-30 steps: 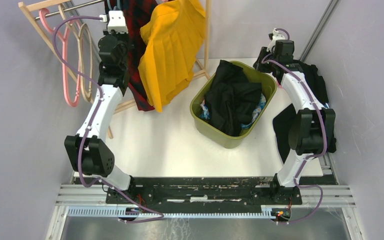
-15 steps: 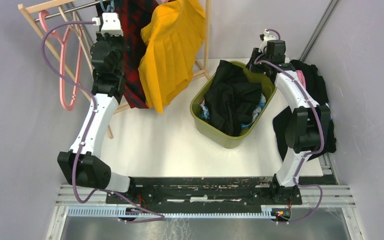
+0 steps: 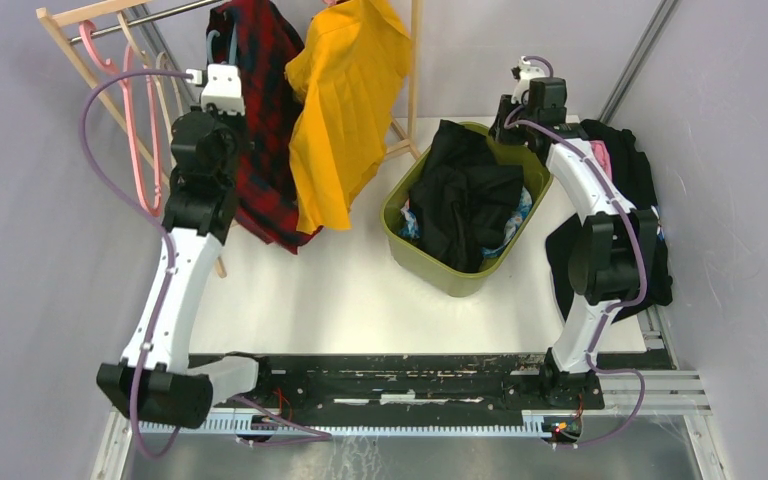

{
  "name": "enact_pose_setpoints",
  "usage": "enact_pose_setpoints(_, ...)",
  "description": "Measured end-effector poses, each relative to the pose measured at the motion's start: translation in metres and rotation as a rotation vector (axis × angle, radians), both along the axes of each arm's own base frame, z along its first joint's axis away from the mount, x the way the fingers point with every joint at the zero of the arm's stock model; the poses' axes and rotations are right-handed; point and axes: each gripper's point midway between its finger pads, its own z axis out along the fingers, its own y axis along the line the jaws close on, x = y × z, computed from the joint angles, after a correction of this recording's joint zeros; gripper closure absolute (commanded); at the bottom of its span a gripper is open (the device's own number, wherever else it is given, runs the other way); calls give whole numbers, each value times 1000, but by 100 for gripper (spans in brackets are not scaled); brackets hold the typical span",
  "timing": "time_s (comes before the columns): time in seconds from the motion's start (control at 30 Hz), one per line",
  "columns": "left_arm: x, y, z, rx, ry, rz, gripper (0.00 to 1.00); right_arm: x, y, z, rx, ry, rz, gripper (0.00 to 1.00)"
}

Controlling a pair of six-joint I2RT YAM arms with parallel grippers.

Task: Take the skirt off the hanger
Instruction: Pick up the hanger from the clothesline.

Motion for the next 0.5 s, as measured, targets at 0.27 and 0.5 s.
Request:
enact_pose_setpoints(0.27,-73,0,-6,13,112,-52,97,-8,27,0,-38,-4,82,69)
enact_pose_setpoints(0.5,-121,-11,-31,22,299,-150,97,-32,74,31,-61,-79,275,67)
